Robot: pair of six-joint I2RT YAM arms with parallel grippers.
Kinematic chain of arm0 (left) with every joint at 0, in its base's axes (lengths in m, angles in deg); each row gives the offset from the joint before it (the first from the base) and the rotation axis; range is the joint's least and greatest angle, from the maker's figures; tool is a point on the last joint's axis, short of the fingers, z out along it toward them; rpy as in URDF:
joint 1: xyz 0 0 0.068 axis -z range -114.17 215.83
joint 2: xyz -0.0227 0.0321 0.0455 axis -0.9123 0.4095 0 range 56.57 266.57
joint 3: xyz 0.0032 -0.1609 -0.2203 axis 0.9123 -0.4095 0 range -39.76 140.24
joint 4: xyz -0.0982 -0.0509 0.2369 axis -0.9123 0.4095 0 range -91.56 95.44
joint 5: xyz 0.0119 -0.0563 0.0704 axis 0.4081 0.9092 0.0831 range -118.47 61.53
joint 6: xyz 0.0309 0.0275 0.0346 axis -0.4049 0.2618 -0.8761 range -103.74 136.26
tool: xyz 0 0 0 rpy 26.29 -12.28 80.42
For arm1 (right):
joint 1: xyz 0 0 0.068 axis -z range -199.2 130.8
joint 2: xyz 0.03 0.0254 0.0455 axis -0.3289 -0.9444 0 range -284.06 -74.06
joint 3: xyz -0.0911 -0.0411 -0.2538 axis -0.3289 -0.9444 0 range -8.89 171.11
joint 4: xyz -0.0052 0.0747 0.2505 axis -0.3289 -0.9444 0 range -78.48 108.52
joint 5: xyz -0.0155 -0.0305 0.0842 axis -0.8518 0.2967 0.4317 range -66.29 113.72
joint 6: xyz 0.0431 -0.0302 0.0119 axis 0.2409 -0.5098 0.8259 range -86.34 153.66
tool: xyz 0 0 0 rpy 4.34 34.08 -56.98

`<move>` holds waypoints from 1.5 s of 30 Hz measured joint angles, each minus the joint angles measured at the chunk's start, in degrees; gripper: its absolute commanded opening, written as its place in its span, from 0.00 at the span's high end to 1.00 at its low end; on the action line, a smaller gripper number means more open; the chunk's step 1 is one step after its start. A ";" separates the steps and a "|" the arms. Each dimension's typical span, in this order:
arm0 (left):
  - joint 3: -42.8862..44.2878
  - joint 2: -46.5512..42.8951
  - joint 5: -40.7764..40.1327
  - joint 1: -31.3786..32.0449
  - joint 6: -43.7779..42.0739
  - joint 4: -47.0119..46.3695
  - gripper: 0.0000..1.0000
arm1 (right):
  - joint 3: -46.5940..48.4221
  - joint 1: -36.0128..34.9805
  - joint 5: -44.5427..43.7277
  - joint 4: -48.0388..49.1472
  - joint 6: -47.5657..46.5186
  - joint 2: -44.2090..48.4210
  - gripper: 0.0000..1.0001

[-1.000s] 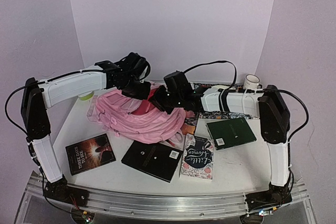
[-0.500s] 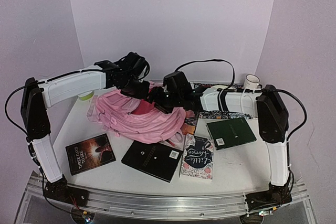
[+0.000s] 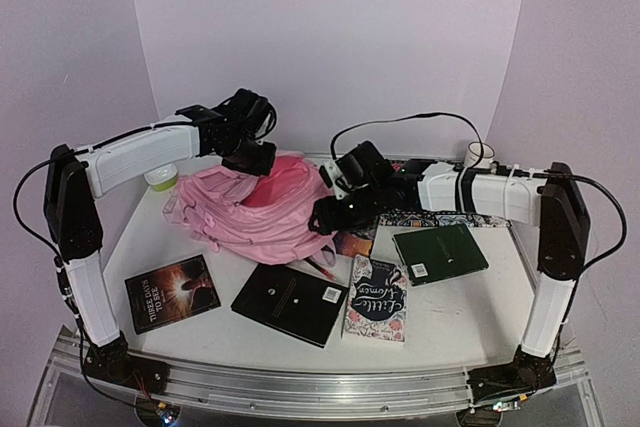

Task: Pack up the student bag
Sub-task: Pick up the pen from the center of the board.

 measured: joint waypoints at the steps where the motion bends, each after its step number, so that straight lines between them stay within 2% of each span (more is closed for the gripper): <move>1: 0.54 0.47 -0.14 -0.40 -0.03 -0.01 1.00 | -0.56 0.00 0.00 -1.26 -1.32 0.14 0.40; 11: 5.25 4.75 -1.49 -1.82 -0.08 0.05 1.00 | -2.58 -0.87 -0.85 -9.06 -9.41 -2.55 0.61; 19: 5.93 5.62 -1.38 -1.82 -0.06 0.03 1.00 | 1.04 -2.20 -1.64 -11.81 -11.96 -11.69 0.65; 31: 5.90 5.62 -0.76 -1.82 0.00 0.02 1.00 | 6.48 -3.17 -4.69 -12.83 -14.10 -17.21 0.72; 39: 5.87 5.62 0.22 -2.04 -0.02 0.02 1.00 | 9.09 -3.66 -6.34 -14.51 -15.63 -18.77 0.99; 45: 5.87 5.59 0.16 -2.04 -0.09 0.02 1.00 | 9.50 -3.91 -7.56 -15.14 -16.22 -18.74 1.00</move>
